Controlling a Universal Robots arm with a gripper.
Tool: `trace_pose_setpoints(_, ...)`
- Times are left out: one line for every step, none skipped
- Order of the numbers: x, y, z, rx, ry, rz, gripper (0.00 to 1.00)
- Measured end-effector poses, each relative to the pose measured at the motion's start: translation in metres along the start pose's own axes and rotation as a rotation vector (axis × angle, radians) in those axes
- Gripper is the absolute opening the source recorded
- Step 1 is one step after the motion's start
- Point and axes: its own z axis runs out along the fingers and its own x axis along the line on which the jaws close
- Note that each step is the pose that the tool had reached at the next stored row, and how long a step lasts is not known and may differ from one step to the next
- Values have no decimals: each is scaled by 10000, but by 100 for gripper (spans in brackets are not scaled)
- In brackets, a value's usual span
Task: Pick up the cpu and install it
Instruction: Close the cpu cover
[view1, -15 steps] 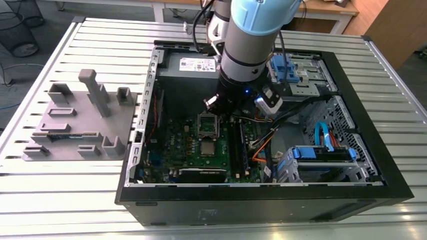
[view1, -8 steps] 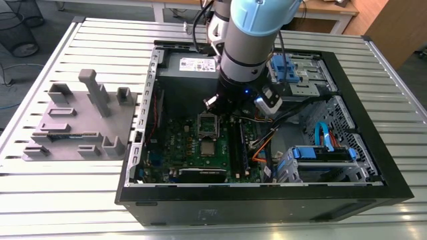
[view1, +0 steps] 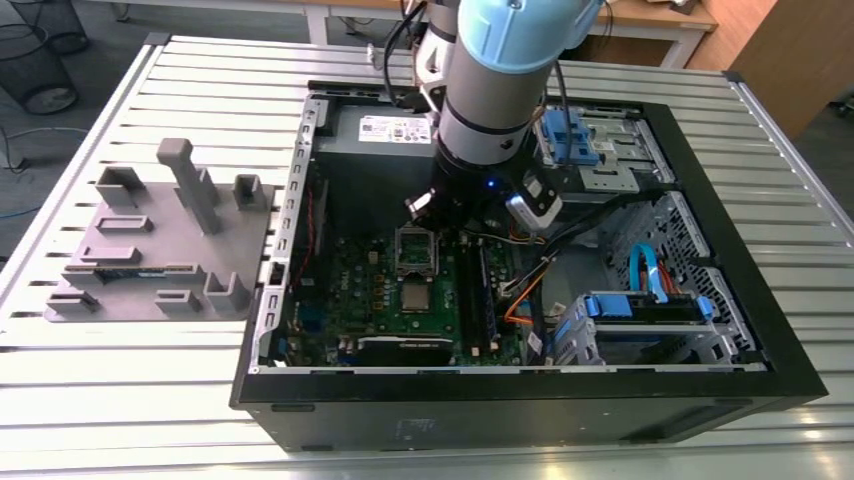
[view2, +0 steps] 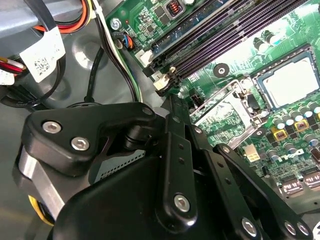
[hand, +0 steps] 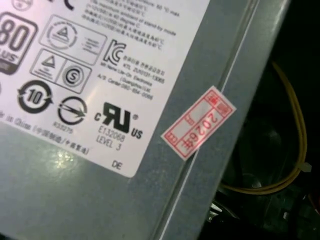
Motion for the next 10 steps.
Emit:
trace_pose_setpoints(1,-1,-1,1,1,-1,11)
trace_pose_setpoints(3,-3,-3,2,2,0,11)
trace_pose_setpoints(4,-4,-8,1,0,-2,11)
trace_pose_setpoints(4,-5,-14,1,0,-4,11)
trace_pose_setpoints(5,-7,-23,1,0,-6,11)
trace_pose_setpoints(6,-8,-33,2,0,-9,11)
trace_pose_setpoints(6,-9,-44,2,0,-14,11)
trace_pose_setpoints(7,-10,-56,1,0,-19,11)
trace_pose_setpoints(8,-11,-70,2,1,-24,11)
trace_pose_setpoints(9,-13,-81,1,1,-29,11)
